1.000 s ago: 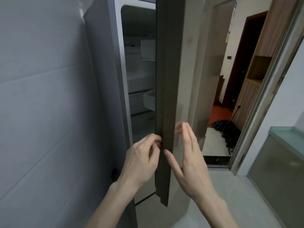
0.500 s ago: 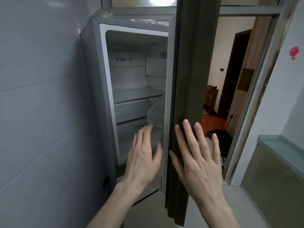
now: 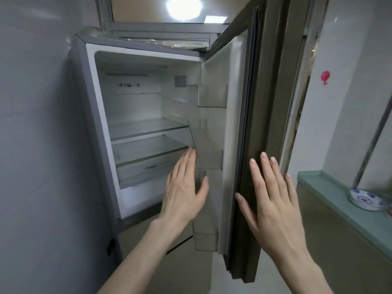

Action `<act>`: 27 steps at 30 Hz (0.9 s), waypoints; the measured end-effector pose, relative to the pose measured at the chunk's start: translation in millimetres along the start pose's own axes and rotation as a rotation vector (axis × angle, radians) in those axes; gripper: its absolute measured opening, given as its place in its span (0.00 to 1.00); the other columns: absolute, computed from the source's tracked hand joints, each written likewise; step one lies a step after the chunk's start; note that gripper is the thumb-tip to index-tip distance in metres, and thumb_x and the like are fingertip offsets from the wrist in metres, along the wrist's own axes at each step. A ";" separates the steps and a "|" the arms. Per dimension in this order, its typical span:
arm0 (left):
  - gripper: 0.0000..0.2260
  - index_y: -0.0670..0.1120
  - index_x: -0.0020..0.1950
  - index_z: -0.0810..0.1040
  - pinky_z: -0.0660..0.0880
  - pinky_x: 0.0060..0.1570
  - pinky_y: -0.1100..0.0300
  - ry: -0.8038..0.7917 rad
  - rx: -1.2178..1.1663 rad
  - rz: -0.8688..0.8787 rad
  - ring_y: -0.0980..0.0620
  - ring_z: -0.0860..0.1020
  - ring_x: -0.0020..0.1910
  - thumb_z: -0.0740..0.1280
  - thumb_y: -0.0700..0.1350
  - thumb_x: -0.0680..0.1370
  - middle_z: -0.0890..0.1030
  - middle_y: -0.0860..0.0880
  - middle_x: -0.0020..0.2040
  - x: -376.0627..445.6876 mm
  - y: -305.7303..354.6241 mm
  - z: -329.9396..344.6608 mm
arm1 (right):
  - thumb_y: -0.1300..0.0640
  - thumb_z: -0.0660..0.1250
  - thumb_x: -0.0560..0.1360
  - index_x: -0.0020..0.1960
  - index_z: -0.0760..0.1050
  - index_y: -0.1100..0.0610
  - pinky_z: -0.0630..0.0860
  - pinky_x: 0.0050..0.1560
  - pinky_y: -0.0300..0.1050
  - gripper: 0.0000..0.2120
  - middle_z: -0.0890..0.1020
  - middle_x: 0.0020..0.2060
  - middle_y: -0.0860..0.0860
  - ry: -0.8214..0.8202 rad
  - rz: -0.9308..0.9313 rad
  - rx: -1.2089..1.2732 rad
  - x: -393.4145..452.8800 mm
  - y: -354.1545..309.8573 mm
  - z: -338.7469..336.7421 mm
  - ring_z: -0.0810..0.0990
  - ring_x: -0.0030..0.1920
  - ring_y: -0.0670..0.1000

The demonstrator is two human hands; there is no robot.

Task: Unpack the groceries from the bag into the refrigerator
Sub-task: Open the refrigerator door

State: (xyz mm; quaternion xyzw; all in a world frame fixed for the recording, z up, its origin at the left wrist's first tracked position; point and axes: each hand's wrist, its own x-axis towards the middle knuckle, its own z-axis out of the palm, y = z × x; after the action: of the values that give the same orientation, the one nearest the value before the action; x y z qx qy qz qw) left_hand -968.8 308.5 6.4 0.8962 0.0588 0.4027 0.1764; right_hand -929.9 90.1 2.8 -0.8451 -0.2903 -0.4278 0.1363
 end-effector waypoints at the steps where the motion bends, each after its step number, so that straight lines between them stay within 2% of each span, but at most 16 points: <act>1: 0.33 0.47 0.84 0.50 0.59 0.79 0.51 -0.004 -0.003 0.008 0.54 0.54 0.82 0.59 0.54 0.83 0.54 0.51 0.84 0.9 7.4 5.2 | 0.43 0.59 0.82 0.84 0.52 0.56 0.60 0.79 0.62 0.36 0.53 0.83 0.53 -0.001 0.008 -0.005 -1.4 6.3 -2.6 0.51 0.83 0.54; 10: 0.36 0.47 0.84 0.50 0.52 0.81 0.55 -0.086 -0.013 0.183 0.57 0.48 0.82 0.57 0.49 0.76 0.52 0.52 0.84 17.5 56.1 44.7 | 0.43 0.55 0.84 0.84 0.51 0.55 0.59 0.80 0.58 0.33 0.55 0.83 0.51 -0.073 -0.015 -0.062 1.2 33.1 -1.4 0.53 0.83 0.52; 15: 0.33 0.48 0.82 0.57 0.60 0.78 0.52 -0.096 -0.109 0.309 0.55 0.56 0.81 0.60 0.43 0.77 0.60 0.52 0.81 41.5 72.2 72.5 | 0.45 0.55 0.84 0.84 0.49 0.52 0.60 0.79 0.57 0.32 0.57 0.83 0.50 -0.097 0.027 -0.065 13.9 52.4 14.1 0.54 0.83 0.51; 17: 0.30 0.46 0.81 0.60 0.61 0.78 0.51 -0.094 -0.164 0.358 0.54 0.58 0.80 0.58 0.41 0.78 0.63 0.51 0.80 54.0 78.7 85.5 | 0.45 0.55 0.84 0.84 0.49 0.52 0.61 0.79 0.57 0.32 0.57 0.83 0.50 -0.096 0.050 -0.096 21.0 64.8 19.6 0.55 0.83 0.51; 19: 0.28 0.45 0.80 0.62 0.62 0.77 0.50 -0.087 -0.202 0.380 0.53 0.60 0.80 0.56 0.40 0.78 0.65 0.49 0.79 68.1 81.1 100.4 | 0.45 0.54 0.84 0.84 0.51 0.52 0.62 0.78 0.57 0.31 0.59 0.82 0.51 -0.093 0.081 -0.140 28.9 78.9 26.0 0.57 0.82 0.52; 22: 0.28 0.43 0.80 0.62 0.62 0.77 0.49 -0.074 -0.214 0.363 0.50 0.61 0.79 0.59 0.39 0.78 0.66 0.47 0.78 94.4 74.2 123.6 | 0.43 0.54 0.83 0.83 0.54 0.54 0.62 0.78 0.58 0.32 0.64 0.80 0.53 -0.093 0.136 -0.208 40.1 99.7 36.6 0.62 0.80 0.54; 27: 0.29 0.44 0.81 0.61 0.58 0.79 0.50 -0.079 -0.123 0.357 0.49 0.59 0.81 0.60 0.44 0.79 0.65 0.46 0.79 137.2 56.2 157.6 | 0.42 0.57 0.82 0.81 0.61 0.54 0.64 0.77 0.60 0.31 0.69 0.75 0.57 -0.066 0.228 -0.307 59.7 133.2 53.7 0.67 0.77 0.58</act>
State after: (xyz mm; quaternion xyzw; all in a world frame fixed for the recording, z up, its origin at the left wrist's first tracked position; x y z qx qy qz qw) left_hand -762.1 247.8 26.4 0.8950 -0.1327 0.3950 0.1590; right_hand -786.7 32.4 21.1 -0.8970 -0.1285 -0.4208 0.0436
